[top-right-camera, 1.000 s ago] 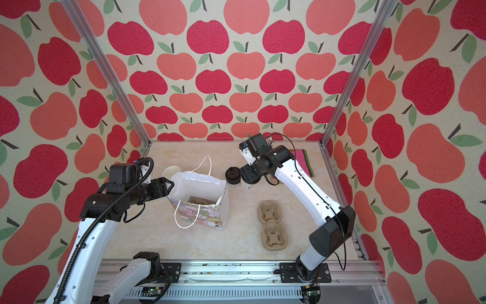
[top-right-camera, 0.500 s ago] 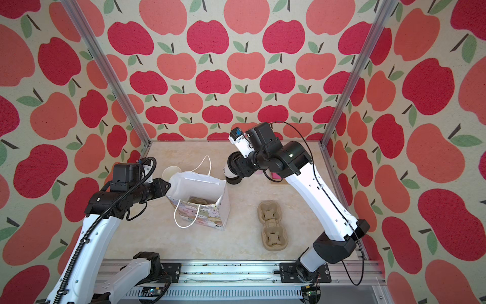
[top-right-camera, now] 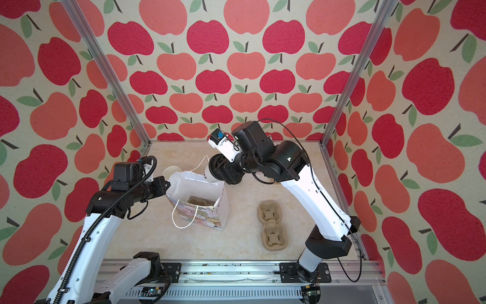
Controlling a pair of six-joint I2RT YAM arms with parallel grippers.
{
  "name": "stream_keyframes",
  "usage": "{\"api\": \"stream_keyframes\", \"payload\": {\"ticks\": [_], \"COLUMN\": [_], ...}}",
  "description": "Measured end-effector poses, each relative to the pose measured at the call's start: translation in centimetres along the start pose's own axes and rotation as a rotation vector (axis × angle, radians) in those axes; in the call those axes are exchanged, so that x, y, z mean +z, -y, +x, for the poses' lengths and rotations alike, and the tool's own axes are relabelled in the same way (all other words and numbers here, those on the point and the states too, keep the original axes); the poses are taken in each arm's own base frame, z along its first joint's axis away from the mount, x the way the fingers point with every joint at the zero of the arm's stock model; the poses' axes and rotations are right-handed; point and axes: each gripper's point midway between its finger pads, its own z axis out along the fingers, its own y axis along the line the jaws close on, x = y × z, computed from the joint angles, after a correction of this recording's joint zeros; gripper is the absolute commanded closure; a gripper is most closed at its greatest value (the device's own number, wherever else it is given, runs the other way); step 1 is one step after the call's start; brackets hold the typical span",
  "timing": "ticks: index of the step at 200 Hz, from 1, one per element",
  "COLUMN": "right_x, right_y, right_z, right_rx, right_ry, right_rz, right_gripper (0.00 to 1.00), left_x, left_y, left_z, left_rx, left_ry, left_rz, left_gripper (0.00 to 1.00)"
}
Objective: Pack a coffee takeout order
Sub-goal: Place the coffee cup in the cup tray.
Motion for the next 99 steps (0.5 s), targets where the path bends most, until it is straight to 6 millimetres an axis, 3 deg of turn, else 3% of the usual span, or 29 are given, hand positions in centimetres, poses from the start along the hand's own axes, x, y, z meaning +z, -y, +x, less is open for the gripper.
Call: {"api": "stream_keyframes", "payload": {"ticks": [34, 99], "right_x": [1.7, 7.3], "right_y": [-2.1, -4.0], "right_z": [0.1, 2.5], "right_rx": [-0.029, -0.070], "right_ry": [-0.032, -0.184], "right_rz": [-0.062, -0.115], "right_gripper": [0.41, 0.41], "left_x": [0.1, 0.1], "left_y": [0.1, 0.1], "left_z": [0.0, 0.0], "left_rx": [0.000, 0.001], "left_ry": [-0.002, 0.000], "left_rz": [0.007, 0.008], "left_gripper": [1.00, 1.00]}}
